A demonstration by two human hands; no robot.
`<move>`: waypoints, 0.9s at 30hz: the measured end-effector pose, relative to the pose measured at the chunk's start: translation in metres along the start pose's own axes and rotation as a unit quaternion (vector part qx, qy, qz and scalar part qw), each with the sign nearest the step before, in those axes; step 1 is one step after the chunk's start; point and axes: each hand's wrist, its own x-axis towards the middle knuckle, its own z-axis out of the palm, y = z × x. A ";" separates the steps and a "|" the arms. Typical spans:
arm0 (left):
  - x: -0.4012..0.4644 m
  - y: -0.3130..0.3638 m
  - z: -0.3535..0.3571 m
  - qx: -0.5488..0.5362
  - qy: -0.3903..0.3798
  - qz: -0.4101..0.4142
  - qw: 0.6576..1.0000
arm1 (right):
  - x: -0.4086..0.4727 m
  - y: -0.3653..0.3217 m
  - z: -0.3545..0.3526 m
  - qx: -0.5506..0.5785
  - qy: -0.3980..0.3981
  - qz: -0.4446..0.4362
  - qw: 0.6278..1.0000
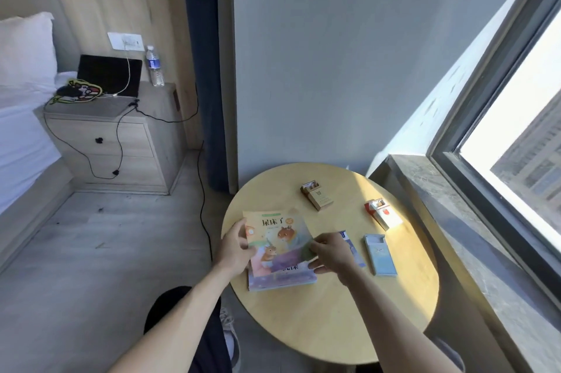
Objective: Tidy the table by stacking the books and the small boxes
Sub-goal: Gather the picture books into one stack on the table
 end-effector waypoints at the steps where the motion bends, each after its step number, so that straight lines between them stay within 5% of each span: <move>1: 0.000 -0.005 0.003 0.032 -0.003 0.000 0.999 | 0.002 0.002 0.002 -0.045 0.003 0.005 0.999; 13: 0.002 -0.013 0.004 0.153 0.037 -0.027 0.987 | 0.021 0.005 0.005 -0.323 -0.052 0.062 0.943; 27: 0.002 0.002 0.016 0.248 0.020 -0.094 0.964 | 0.033 0.010 0.033 -0.380 0.045 -0.001 0.924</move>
